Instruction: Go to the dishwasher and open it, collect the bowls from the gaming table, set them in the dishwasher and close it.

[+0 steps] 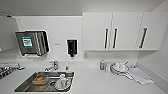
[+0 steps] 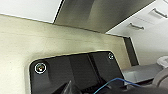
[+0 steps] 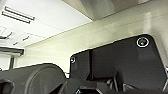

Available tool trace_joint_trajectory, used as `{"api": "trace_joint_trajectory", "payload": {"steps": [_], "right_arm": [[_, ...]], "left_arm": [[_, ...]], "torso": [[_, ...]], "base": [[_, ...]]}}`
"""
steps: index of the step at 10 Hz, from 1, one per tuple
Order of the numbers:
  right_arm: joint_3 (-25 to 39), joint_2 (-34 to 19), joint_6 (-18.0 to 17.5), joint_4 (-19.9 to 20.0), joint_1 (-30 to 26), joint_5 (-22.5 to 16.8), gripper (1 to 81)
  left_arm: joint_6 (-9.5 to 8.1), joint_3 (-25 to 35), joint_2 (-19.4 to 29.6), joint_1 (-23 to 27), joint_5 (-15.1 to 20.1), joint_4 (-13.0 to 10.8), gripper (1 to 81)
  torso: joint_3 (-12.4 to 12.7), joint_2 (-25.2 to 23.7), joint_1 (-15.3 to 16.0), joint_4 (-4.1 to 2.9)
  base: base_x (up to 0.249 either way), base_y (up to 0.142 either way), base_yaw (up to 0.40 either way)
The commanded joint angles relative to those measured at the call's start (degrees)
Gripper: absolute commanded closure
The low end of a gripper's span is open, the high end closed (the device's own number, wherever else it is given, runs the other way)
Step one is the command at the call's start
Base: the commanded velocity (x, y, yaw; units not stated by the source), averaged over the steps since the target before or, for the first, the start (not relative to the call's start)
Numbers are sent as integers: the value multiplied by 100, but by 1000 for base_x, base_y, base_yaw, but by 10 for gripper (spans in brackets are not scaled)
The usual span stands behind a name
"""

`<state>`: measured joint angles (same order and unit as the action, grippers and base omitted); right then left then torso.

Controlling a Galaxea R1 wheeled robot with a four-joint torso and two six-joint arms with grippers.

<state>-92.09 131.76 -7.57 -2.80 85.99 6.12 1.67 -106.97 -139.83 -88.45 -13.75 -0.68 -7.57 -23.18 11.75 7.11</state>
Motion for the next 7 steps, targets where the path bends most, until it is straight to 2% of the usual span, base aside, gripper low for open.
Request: {"api": "trace_joint_trajectory", "payload": {"steps": [1, 2, 3, 7], "right_arm": [[499, -603, -166, 17, -526, -58, 10], [622, -735, -210, 17, -561, -32, 10], [797, -875, -227, 17, -613, 56, 10], [1370, -1517, -341, 26, -894, 100, 10]], "left_arm": [[53, 1994, 1816, 8, -240, -502, 10], [44, 2303, 2115, -150, -619, -652, 10], [44, 2557, 2378, -273, -856, -775, 10], [44, 3279, 3100, -361, -910, -1127, 10]], "torso": [[-166, -564, 362, 0], [-539, -752, 480, 0], [-585, -914, 573, 0], [-1246, -1640, 1034, 0]], "base": [[0, 0, 0], [0, 0, 0], [0, 0, 0], [0, 0, 0]]}}
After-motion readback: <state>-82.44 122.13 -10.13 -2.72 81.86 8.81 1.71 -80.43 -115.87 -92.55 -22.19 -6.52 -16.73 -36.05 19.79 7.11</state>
